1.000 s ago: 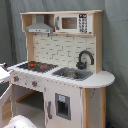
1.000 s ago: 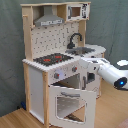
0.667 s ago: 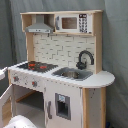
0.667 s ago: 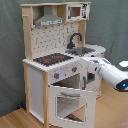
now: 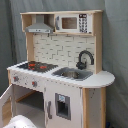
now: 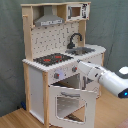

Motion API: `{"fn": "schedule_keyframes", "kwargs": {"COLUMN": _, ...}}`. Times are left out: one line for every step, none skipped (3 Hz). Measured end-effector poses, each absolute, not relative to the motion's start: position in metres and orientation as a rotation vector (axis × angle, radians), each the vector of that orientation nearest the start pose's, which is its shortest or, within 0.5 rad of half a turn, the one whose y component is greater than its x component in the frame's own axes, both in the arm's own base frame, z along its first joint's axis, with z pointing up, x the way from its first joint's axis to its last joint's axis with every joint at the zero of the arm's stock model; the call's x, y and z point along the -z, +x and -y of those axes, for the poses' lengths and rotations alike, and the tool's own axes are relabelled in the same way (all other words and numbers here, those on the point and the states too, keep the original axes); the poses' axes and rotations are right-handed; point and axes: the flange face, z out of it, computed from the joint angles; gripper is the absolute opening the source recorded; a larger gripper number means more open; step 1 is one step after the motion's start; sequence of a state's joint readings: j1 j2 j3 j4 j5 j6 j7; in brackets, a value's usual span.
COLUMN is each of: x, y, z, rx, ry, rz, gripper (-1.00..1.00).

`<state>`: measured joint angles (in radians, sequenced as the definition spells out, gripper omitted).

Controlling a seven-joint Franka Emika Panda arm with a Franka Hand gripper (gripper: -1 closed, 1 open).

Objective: Play with the kitchen

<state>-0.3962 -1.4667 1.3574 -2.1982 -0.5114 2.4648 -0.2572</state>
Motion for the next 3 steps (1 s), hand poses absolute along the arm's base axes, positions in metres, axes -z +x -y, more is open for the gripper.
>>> {"fn": "schedule_keyframes", "kwargs": {"x": -0.441, "y": 0.145, "z": -0.543, "rx": -0.949, "ry": 0.841, "rz": -1.064, "gripper": 1.00}}
{"fn": "schedule_keyframes", "kwargs": {"x": -0.432, "y": 0.139, "z": -0.562, "rx": -1.046, "ry": 0.867, "rz": -1.051, "gripper": 1.00}}
{"fn": "schedule_keyframes", "kwargs": {"x": -0.431, "y": 0.126, "z": -0.586, "rx": -1.163, "ry": 0.895, "rz": -1.039, "gripper": 1.00}}
